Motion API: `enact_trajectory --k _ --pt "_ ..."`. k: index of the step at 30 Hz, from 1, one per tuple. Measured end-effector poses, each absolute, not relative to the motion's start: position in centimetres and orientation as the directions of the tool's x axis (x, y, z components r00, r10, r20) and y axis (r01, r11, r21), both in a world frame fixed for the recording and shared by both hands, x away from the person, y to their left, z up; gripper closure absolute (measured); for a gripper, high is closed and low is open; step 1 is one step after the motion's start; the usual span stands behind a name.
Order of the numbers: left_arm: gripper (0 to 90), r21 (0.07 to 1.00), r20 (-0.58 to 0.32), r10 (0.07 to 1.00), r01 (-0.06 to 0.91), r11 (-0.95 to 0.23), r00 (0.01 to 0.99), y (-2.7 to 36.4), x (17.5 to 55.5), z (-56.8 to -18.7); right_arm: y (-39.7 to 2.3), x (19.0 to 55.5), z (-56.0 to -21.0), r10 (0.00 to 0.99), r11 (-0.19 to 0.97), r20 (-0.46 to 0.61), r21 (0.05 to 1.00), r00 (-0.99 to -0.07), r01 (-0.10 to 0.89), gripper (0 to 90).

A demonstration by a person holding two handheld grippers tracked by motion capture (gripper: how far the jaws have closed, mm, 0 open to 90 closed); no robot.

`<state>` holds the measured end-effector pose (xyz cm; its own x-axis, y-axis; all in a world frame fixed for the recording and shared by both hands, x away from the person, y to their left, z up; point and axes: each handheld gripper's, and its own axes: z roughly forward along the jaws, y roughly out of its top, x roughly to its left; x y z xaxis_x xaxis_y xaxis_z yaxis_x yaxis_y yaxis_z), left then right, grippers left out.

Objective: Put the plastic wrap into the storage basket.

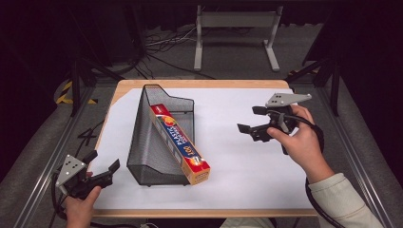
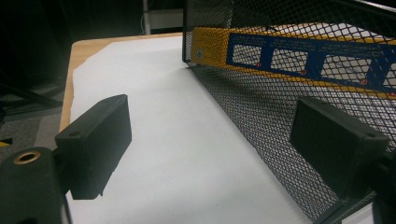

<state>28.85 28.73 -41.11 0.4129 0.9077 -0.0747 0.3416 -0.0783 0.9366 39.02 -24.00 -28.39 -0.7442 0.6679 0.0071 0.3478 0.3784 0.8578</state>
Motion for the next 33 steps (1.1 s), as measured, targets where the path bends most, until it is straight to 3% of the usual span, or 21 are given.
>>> enact_trajectory --k 14,25,33 --pt "12.5 0.937 -0.058 0.904 0.336 -0.097 0.423 28.5 28.5 -41.2 -28.5 38.0 -32.5 0.689 0.366 -0.025 0.874 -0.725 0.318 14.1" --pt "12.7 0.935 -0.066 0.903 0.342 -0.093 0.425 28.4 29.0 -41.4 -31.4 37.6 -36.1 0.736 0.285 0.037 0.889 -0.676 0.359 14.1" --pt "12.6 0.933 -0.078 0.905 0.351 -0.082 0.418 28.5 29.3 -41.7 -33.3 37.2 -38.6 0.756 0.287 0.042 0.875 -0.653 0.390 14.1"
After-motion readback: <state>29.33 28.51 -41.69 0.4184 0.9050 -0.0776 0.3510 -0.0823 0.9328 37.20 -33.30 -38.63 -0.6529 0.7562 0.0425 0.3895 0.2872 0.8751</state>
